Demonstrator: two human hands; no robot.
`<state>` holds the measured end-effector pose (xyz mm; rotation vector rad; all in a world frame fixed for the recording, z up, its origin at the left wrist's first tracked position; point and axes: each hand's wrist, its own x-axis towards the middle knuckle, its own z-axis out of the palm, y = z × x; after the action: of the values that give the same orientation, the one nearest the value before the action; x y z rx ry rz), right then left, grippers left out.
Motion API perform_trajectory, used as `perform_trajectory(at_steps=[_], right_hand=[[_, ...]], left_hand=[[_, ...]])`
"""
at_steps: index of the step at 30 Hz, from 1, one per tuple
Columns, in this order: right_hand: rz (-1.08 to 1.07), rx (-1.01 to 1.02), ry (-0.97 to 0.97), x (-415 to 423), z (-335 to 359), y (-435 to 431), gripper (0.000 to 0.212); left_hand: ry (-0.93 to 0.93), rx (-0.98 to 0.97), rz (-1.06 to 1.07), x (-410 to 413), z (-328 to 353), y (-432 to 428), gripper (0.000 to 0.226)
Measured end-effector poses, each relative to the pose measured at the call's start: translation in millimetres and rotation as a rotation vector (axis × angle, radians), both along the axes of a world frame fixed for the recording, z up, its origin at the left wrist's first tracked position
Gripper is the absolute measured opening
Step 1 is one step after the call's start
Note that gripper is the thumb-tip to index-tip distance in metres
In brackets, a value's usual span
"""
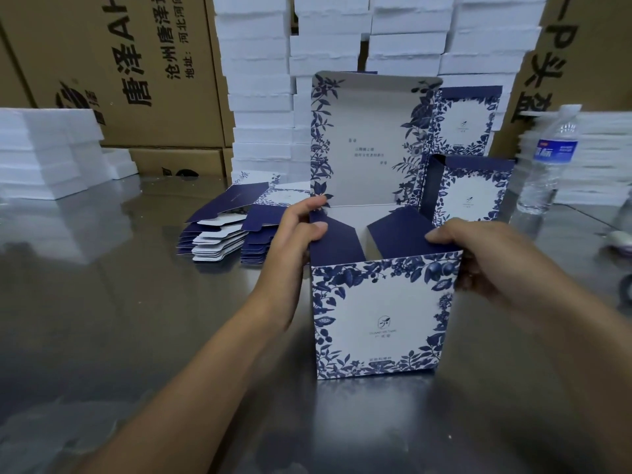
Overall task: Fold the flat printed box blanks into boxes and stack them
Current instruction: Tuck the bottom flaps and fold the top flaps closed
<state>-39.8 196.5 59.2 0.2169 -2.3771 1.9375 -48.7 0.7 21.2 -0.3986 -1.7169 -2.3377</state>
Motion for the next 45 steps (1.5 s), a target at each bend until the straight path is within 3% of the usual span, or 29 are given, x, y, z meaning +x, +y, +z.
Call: perform_trajectory(at_steps=[4,11,18,27,35,39,45], right_hand=[[-0.024,-0.001,-0.018,-2,0,-4,0.026],[-0.085,-0.037,0.038,-6,7,-5,0.051],[-0.103,0.014,-0.061,-13,17,-7,0.023],[-0.158,0.174,-0.083,-25,21,-7,0.022],[-0.177,0.162,-0.088,-36,22,-8,0.017],[-0.216,0.128,0.040,-40,20,-11,0.014],[-0.255,0.050,0.131,-46,14,-10,0.027]], left_hand=[[0.006,-0.029,-0.009,-1,-1,-1,0.036],[0.023,-0.052,-0.016,-1,-2,0,0.035],[0.024,-0.059,-0.034,1,-1,1,0.034],[0.015,-0.076,-0.048,6,2,2,0.033],[0.022,-0.104,-0.060,9,4,4,0.033],[0.023,-0.109,-0.065,9,4,5,0.034],[0.045,-0.149,-0.030,9,2,7,0.027]])
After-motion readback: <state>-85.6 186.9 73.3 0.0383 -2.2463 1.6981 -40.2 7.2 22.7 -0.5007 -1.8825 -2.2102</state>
